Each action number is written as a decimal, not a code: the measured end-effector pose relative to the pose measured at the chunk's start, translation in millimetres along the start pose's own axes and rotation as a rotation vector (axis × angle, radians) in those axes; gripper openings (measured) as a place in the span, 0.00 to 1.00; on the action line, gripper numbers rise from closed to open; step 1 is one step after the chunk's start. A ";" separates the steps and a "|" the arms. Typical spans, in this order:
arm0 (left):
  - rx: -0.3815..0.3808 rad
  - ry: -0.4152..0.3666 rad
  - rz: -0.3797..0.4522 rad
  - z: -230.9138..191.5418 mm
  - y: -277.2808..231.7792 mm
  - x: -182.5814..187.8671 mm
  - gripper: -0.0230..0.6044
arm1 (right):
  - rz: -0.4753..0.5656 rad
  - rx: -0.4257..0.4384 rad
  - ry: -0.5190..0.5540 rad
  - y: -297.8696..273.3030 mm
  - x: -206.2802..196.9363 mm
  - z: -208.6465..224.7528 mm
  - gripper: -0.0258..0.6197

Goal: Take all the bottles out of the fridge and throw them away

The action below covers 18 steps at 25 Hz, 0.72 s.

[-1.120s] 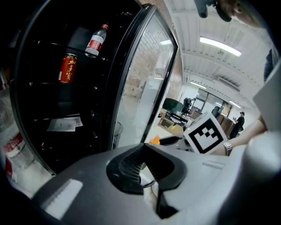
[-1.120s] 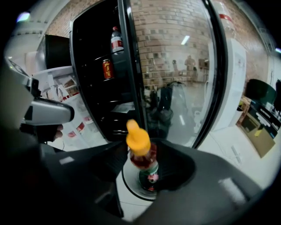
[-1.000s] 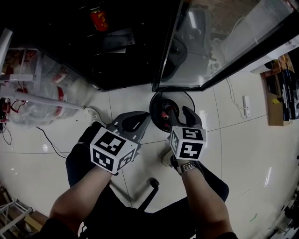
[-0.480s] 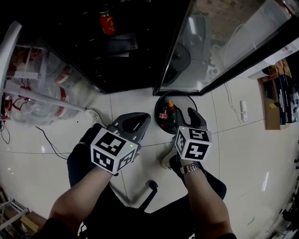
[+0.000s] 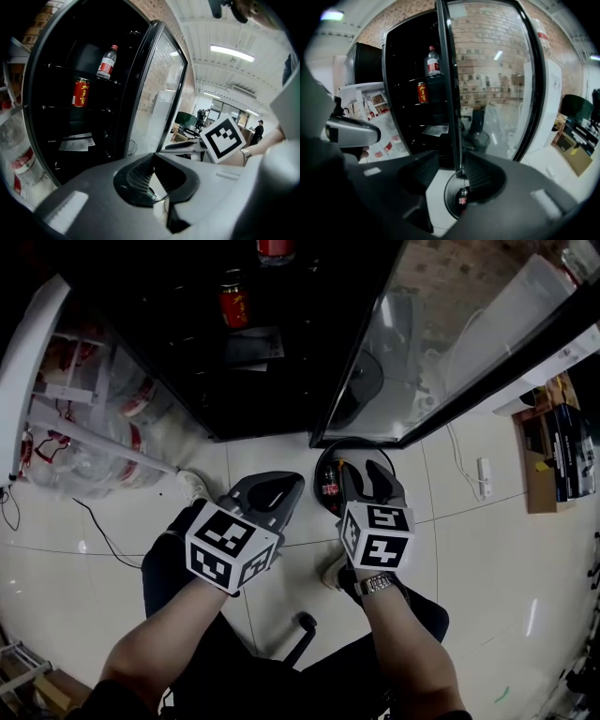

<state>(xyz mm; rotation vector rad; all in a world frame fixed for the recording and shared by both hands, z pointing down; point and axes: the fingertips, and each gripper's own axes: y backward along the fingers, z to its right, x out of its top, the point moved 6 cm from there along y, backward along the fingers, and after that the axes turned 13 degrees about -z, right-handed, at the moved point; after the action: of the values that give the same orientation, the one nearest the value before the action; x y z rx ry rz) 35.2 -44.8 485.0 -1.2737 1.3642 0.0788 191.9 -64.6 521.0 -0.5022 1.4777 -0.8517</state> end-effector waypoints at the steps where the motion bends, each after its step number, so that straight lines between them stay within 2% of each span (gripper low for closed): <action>1: 0.003 -0.002 0.005 -0.3 3.8 1.7 0.04 | 0.007 0.003 0.005 2.5 3.3 -3.9 0.30; 7: 0.026 -0.015 0.044 -3.2 26.7 12.2 0.04 | 0.064 0.019 0.046 18.8 26.7 -26.9 0.30; 18: 0.085 -0.062 0.141 -15.2 78.0 52.8 0.04 | 0.186 0.047 0.128 52.6 88.4 -69.6 0.30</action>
<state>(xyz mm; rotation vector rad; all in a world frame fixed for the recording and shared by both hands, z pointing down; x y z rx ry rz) -12.0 -56.3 402.7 -1.0953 1.3884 0.1550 124.0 -84.0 418.8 -0.2745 1.5901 -0.7805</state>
